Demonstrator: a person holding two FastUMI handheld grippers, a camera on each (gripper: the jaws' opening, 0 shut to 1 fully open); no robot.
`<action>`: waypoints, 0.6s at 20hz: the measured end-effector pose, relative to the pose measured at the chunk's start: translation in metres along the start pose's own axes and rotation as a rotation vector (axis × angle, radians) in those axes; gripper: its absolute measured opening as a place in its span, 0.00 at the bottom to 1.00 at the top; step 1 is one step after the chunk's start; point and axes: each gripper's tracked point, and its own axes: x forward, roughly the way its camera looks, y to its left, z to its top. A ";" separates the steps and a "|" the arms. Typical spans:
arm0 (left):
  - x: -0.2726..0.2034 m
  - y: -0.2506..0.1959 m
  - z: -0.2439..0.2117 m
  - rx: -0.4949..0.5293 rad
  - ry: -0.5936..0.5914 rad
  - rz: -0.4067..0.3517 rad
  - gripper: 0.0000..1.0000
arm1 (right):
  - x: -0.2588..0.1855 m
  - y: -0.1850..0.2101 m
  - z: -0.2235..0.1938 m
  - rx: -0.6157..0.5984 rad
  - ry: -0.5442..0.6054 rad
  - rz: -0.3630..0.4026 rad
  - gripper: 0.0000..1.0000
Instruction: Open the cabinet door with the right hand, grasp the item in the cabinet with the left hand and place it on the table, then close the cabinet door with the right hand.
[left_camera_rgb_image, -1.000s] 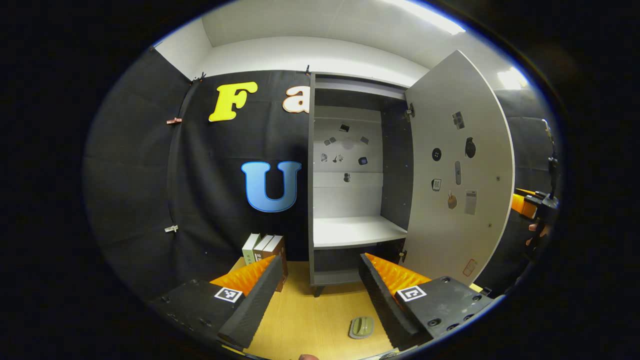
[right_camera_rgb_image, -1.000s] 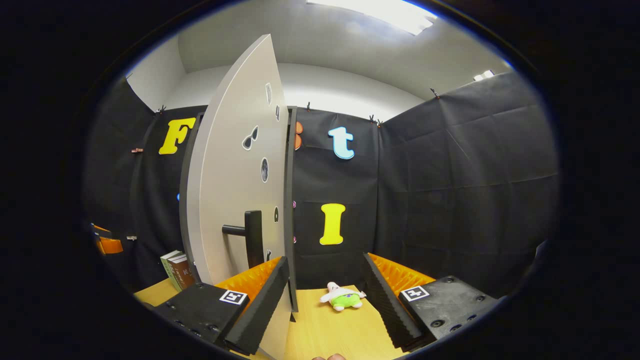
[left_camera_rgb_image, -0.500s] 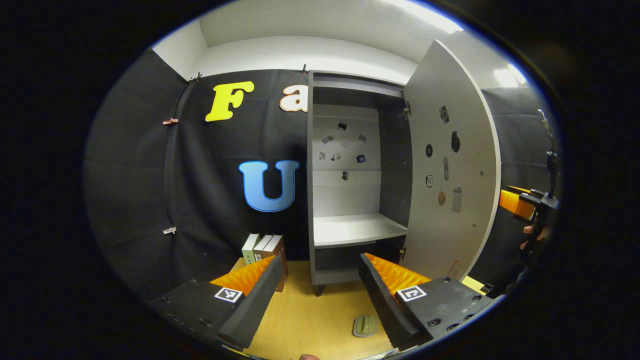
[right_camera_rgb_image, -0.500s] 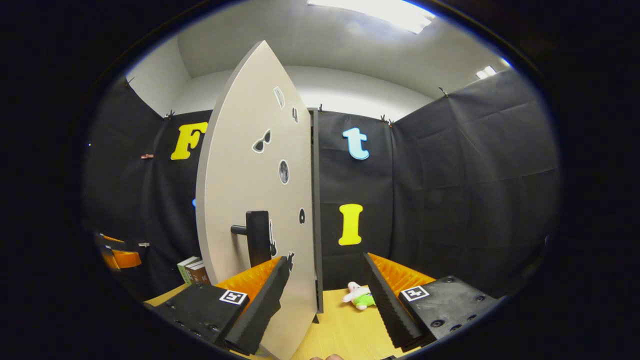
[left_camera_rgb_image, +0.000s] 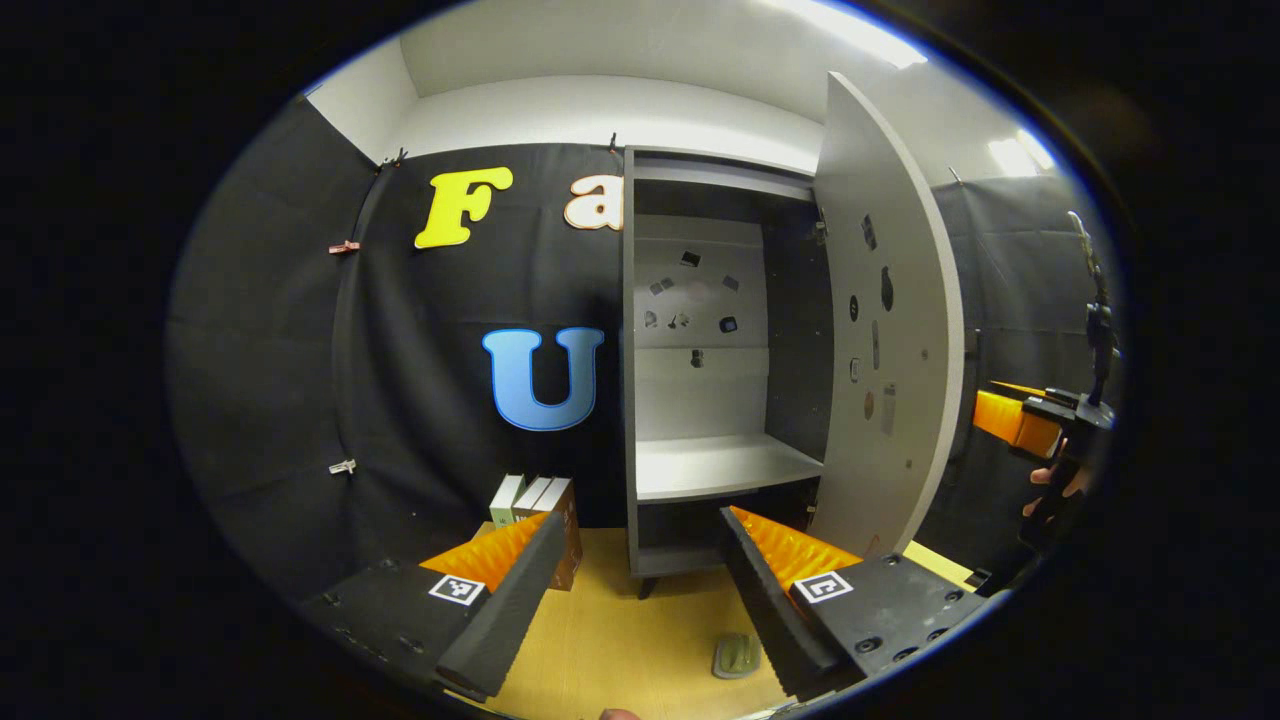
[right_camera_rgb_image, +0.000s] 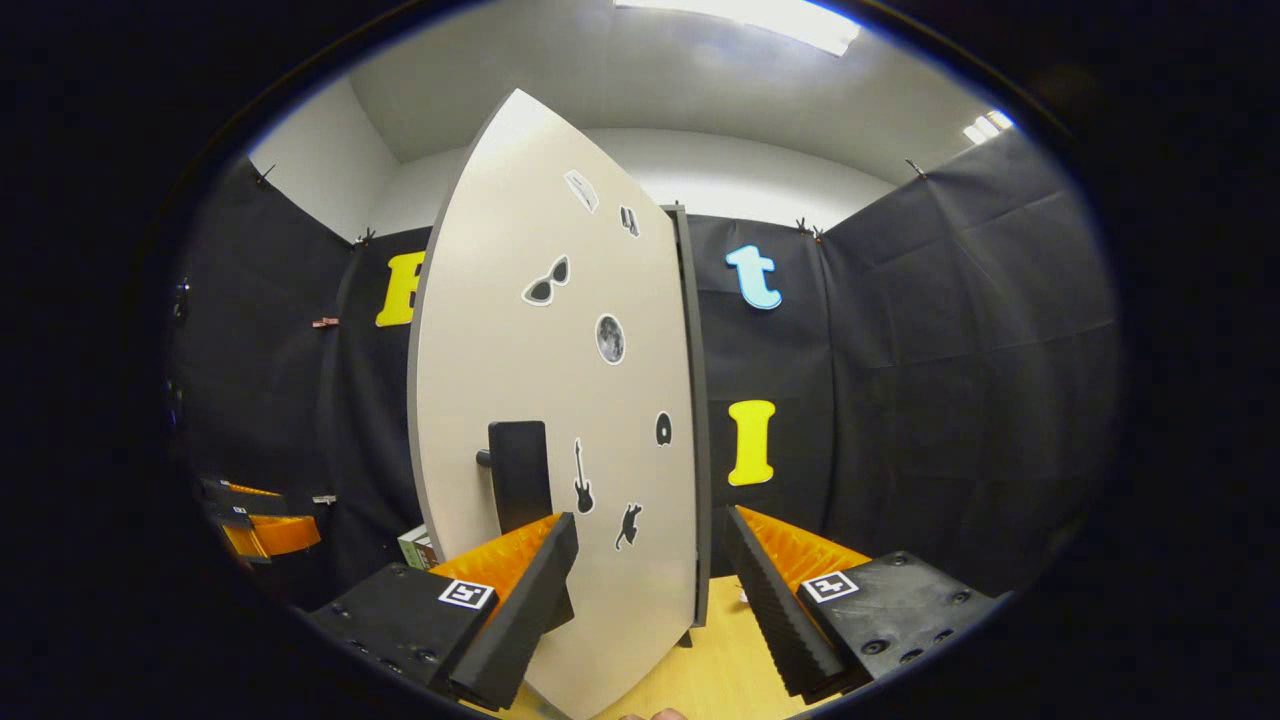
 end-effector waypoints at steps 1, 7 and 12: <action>0.001 0.002 0.000 0.001 0.000 0.002 0.96 | 0.003 0.007 -0.001 0.005 -0.001 0.013 0.96; 0.003 0.009 -0.002 0.000 0.008 0.011 0.96 | 0.013 0.061 -0.006 -0.014 0.009 0.147 1.00; 0.004 0.010 -0.002 0.003 0.010 0.014 0.96 | 0.013 0.069 -0.009 -0.015 0.008 0.168 0.97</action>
